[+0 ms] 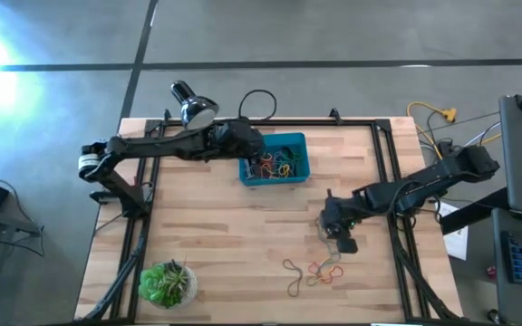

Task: Pick and place rubber bands into bin
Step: Put the blue rubber band into the blue bin

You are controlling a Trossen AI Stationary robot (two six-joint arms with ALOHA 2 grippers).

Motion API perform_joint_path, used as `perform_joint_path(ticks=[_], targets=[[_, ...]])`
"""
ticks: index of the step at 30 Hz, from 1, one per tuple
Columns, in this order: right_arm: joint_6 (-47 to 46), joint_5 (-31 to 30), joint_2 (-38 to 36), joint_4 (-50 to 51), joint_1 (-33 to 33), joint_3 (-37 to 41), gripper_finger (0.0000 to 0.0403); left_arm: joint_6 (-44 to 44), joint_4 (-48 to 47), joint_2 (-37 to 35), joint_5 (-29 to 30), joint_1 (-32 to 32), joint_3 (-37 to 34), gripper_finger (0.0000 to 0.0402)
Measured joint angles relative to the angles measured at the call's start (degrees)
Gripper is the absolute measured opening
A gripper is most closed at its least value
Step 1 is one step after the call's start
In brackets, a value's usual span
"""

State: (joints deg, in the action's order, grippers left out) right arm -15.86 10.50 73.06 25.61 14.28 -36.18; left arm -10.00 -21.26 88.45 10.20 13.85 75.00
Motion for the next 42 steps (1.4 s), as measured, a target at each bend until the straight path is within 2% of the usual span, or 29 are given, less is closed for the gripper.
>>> perform_joint_path(ticks=[7,20,30,42], targets=[[-2.5,-3.0,5.5,-1.0,2.7,0.0,0.0125,3.8,-0.3,-0.4,0.2,-0.4,0.0,0.0125],[-12.8,-3.0,12.2,-3.5,3.2,-0.2,0.0208,3.7,-0.3,-0.4,0.1,-2.2,0.0,0.0125],[-19.0,-19.1,16.0,-0.4,9.6,-0.6,0.0214,3.7,-0.9,-0.4,0.0,-2.4,0.0,0.0125],[-19.3,-27.3,16.1,2.9,8.3,-0.5,0.0215,3.4,-0.8,-0.3,0.0,-2.4,-0.1,0.0125]])
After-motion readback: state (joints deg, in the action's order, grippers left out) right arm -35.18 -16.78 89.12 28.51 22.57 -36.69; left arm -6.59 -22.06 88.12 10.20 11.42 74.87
